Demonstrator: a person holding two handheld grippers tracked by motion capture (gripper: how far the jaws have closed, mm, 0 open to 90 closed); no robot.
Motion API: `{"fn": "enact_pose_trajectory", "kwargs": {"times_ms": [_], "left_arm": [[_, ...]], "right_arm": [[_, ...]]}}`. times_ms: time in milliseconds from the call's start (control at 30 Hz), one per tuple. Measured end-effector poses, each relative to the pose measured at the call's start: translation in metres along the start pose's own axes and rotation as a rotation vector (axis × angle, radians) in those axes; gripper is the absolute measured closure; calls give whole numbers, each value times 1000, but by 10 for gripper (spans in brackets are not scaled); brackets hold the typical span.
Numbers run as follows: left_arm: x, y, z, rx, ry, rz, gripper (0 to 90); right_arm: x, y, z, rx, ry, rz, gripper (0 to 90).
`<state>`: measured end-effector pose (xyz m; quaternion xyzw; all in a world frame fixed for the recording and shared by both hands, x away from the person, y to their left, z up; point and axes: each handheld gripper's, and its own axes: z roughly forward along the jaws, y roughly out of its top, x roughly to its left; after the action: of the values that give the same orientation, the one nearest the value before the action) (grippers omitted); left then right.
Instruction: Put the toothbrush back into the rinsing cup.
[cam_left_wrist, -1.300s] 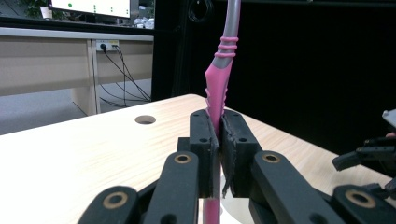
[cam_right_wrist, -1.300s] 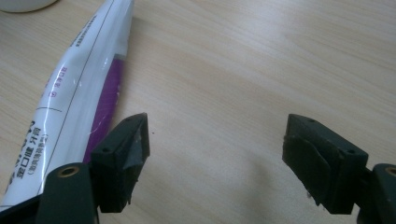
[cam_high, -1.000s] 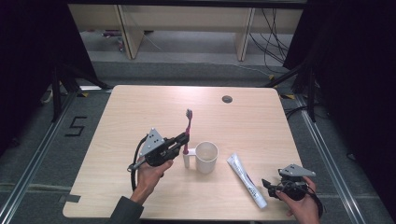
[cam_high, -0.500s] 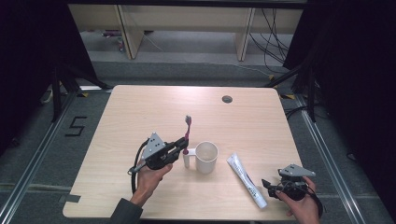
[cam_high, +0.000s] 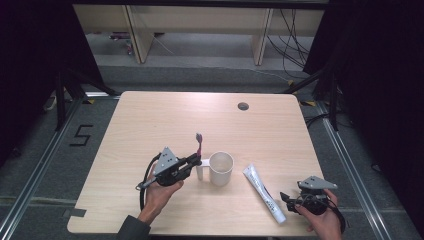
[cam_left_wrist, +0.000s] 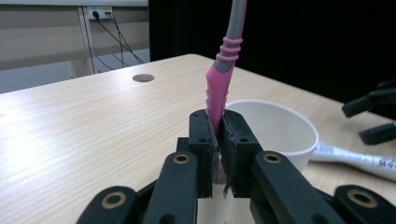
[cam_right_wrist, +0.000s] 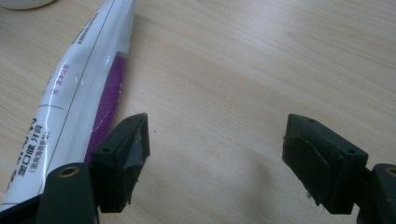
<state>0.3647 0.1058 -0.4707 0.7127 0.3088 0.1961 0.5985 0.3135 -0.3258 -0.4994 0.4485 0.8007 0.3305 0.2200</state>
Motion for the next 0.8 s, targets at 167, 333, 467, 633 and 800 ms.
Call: {"fn": "enact_pose_trajectory", "kwargs": {"times_ms": [167, 333, 467, 633, 800], "left_arm": [[-1, -5, 1, 25, -5, 0, 822], [-1, -6, 0, 25, -12, -2, 809], [-2, -5, 0, 28, -6, -2, 775], [-2, -4, -3, 15, -3, -21, 654], [-2, 0, -7, 16, 22, -41, 531]], "right_arm": [[1, 0, -1, 7, -10, 7, 239], [0, 0, 0, 1, 1, -2, 239], [1, 0, 0, 5, -7, 4, 239], [1, 0, 0, 4, -4, 4, 239], [2, 0, -1, 10, -11, 16, 239]]}}
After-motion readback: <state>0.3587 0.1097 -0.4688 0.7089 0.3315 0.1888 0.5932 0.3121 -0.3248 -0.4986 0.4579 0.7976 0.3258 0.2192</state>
